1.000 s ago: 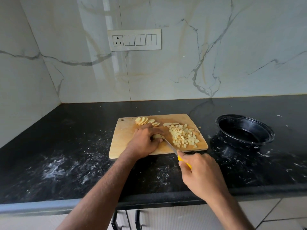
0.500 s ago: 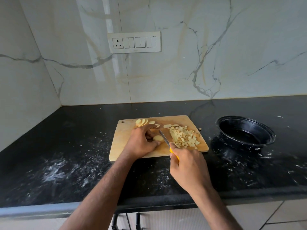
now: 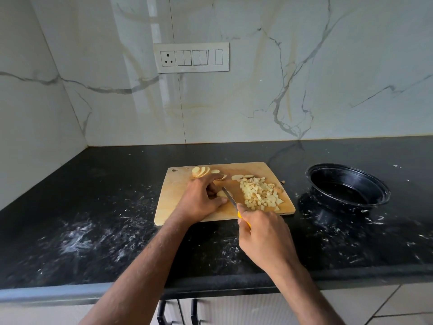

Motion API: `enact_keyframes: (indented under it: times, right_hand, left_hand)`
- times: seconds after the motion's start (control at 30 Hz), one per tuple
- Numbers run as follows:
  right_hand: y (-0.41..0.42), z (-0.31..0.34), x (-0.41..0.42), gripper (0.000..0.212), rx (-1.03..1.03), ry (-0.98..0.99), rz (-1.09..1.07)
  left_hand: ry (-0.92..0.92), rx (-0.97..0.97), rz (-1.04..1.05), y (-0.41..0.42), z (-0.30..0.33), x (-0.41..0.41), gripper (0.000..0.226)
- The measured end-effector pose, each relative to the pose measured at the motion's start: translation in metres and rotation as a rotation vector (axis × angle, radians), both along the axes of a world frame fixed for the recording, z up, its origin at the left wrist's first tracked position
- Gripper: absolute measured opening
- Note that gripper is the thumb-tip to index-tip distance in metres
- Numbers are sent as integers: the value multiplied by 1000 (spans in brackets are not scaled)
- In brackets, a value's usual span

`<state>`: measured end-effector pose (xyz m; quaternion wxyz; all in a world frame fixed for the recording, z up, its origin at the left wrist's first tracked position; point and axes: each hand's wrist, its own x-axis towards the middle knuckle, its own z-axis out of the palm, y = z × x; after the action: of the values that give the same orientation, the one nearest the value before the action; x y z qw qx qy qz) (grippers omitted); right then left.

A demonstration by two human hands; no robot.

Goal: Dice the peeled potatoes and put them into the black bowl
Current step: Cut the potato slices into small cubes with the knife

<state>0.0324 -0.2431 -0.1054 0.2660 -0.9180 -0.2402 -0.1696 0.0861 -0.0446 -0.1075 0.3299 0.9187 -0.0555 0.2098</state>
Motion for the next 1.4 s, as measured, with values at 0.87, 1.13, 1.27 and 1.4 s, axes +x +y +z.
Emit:
enact_keyframes:
  times: [0.87,1.13,1.27,1.4]
  right_hand:
    - [-2,2,-3,34,-125,24,-20]
    - [-32,2,-13,31,37,11,-55]
    - [-21,1,-11,32,134,-54,-84]
    - [-4,-1,-7,34,106,-57,-64]
  left_hand:
    - [-54,119,-109,-2,-2,1,32]
    - [-6,80,-75,-3,-2,1,33]
    - [14,19,-38,-1,-2,2,49]
    - [0,-62,-6,-2,1,-2,57]
